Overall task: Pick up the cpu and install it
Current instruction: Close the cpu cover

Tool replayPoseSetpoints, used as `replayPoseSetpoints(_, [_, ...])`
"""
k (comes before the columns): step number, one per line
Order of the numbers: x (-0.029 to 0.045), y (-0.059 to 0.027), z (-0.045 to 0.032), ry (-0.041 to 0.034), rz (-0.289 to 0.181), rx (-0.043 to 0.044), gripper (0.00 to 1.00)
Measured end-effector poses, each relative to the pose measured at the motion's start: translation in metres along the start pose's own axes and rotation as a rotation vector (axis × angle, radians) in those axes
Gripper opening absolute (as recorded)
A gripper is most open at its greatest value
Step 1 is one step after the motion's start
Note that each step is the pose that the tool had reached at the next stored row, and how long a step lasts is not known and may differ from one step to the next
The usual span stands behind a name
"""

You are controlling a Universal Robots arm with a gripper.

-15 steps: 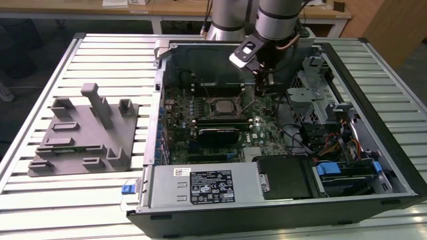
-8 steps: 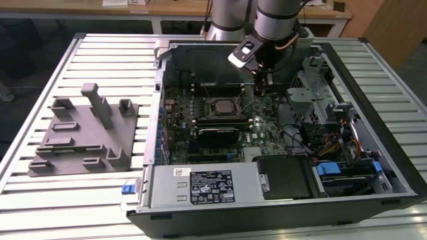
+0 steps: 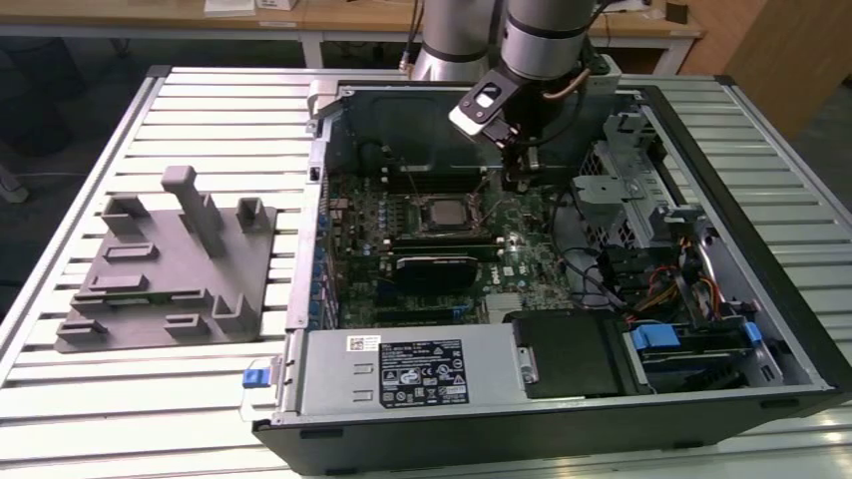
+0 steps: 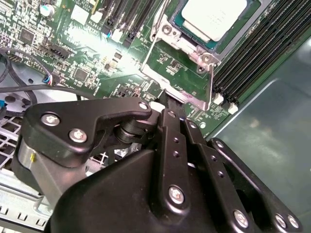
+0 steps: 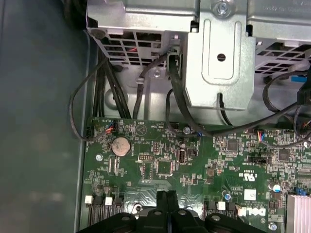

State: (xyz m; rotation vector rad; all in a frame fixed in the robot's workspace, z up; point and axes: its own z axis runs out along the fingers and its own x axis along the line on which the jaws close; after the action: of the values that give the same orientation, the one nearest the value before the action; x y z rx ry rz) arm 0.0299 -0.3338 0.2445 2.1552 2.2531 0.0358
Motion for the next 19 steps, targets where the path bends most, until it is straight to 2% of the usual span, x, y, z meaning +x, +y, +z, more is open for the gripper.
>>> replayPoseSetpoints(19, [0.0006,-0.0125,-0.0003,0.0001,0.000,0.0000,0.11])
